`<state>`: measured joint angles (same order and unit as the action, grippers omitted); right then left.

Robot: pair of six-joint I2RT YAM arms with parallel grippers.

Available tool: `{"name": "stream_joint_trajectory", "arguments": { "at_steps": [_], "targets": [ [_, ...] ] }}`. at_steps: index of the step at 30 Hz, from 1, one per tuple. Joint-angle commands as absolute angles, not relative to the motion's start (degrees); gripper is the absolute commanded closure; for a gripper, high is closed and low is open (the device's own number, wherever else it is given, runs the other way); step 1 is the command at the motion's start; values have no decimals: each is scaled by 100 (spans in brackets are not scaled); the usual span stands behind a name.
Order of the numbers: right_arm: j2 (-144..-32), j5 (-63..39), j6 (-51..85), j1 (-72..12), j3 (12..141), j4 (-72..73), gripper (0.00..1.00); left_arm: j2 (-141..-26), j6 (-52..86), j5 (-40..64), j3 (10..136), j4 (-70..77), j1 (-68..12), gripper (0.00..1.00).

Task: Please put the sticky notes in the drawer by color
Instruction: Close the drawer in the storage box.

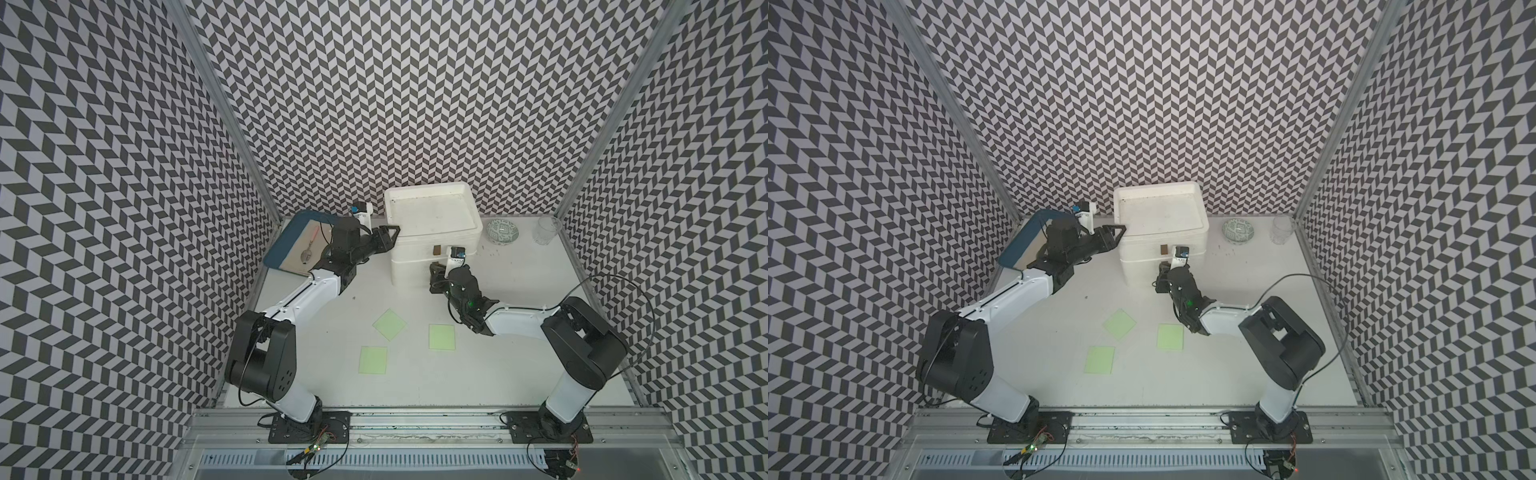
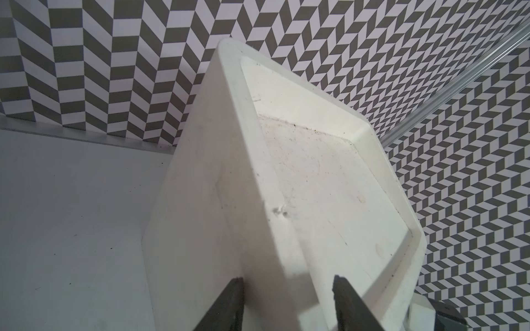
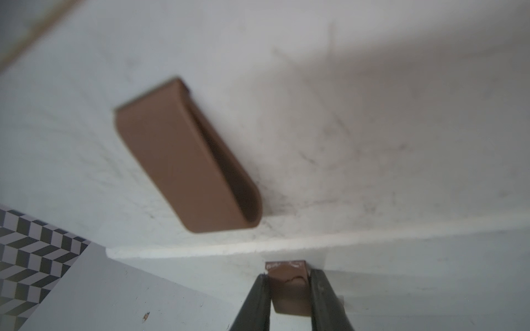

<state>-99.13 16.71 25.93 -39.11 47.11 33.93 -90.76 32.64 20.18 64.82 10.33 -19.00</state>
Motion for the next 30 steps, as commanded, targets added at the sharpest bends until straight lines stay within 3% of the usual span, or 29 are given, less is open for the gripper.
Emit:
{"name": "stream_joint_trajectory", "arguments": {
  "at_steps": [1,7,13,23,30],
  "targets": [
    [-9477,1502,2522,-3963,4532,3553,71,-9086,3038,2299,6153,314,-2008,48],
    [-8332,970,2568,-3963,4326,2638,56,-8946,2742,2200,5767,524,-2011,46],
    [-8119,-528,2813,-3323,4617,1665,38,-8756,2797,2337,5105,1182,-2021,46],
    [-8880,-2192,3885,-2737,5009,2522,36,-8535,2736,2333,4925,1205,-2028,45],
    [-9005,-2019,4162,-2720,5098,2865,39,-8411,2738,2350,4898,1201,-2031,45]
  ]
}}
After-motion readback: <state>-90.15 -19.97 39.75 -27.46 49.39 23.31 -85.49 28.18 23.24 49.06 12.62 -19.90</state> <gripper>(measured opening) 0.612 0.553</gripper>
